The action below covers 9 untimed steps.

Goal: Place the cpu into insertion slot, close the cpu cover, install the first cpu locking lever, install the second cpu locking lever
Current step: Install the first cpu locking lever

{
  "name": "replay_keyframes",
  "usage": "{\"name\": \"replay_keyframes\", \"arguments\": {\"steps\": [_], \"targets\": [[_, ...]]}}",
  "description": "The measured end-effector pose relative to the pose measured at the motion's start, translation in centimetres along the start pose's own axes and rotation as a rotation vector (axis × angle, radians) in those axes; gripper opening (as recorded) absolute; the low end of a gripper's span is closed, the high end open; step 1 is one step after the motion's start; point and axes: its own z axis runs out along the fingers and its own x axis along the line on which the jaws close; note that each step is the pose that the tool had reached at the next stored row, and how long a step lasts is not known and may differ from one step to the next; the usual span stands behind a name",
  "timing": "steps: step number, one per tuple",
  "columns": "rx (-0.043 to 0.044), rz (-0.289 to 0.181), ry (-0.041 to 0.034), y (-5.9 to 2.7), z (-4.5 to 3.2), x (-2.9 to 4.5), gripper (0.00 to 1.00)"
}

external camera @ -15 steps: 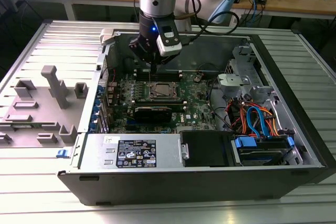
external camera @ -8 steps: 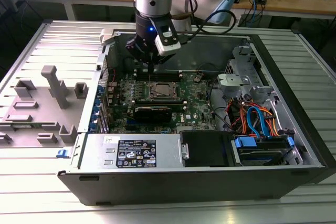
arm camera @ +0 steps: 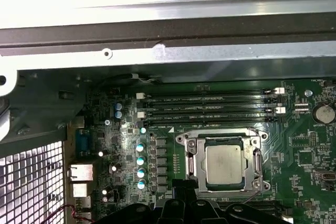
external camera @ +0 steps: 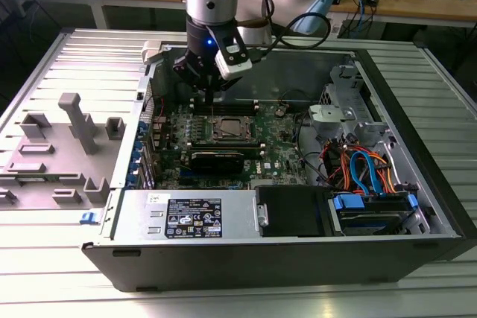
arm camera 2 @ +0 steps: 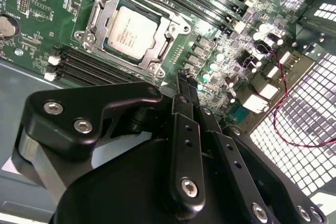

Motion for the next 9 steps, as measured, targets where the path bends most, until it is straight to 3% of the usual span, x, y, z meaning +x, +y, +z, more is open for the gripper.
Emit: {"name": "replay_keyframes", "arguments": {"steps": [9], "targets": [[-0.0001,0.000,0.0000,0.00,0.00,0.03,0.11]]}}
